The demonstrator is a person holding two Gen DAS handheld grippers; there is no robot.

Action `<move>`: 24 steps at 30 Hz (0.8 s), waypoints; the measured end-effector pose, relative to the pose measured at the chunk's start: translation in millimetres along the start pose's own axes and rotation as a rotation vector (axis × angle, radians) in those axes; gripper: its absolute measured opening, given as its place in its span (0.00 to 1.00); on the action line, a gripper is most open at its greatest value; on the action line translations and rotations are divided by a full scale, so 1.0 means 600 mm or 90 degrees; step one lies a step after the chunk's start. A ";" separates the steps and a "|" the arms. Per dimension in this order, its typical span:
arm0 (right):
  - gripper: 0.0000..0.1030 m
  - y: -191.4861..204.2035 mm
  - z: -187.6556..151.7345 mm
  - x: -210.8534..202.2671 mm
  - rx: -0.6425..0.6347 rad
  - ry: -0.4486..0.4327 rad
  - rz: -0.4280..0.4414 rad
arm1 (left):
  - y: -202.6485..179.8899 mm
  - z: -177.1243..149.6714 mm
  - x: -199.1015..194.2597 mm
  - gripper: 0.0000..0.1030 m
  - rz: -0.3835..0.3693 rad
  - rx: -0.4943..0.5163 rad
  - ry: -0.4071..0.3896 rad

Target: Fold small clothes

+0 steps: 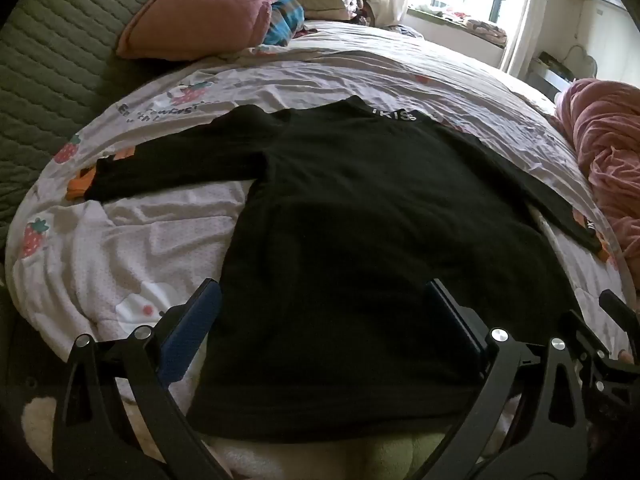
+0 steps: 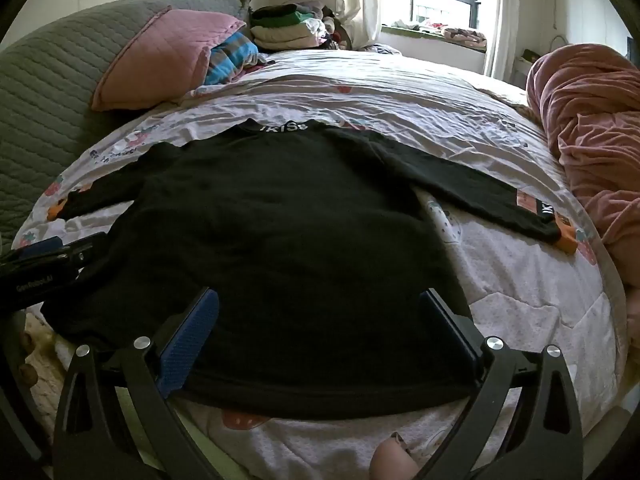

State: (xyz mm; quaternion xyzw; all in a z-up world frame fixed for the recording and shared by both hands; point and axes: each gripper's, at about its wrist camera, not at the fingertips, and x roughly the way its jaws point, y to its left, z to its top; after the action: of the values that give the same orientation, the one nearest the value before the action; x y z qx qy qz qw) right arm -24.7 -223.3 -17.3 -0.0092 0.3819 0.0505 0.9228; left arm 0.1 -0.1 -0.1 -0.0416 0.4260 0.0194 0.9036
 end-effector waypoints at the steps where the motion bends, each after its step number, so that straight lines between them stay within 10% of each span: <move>1: 0.96 0.000 0.000 0.000 0.001 -0.001 0.001 | 0.000 0.000 0.000 0.92 0.001 -0.001 -0.002; 24: 0.96 0.007 -0.003 0.001 0.002 0.003 0.003 | 0.000 0.000 0.000 0.92 -0.002 -0.002 -0.001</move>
State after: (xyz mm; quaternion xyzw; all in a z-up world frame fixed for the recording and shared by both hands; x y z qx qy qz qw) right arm -25.8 -219.1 -19.0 -0.0070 0.3841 0.0523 0.9218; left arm 0.1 0.1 0.0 -0.0439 0.4249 0.0185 0.9040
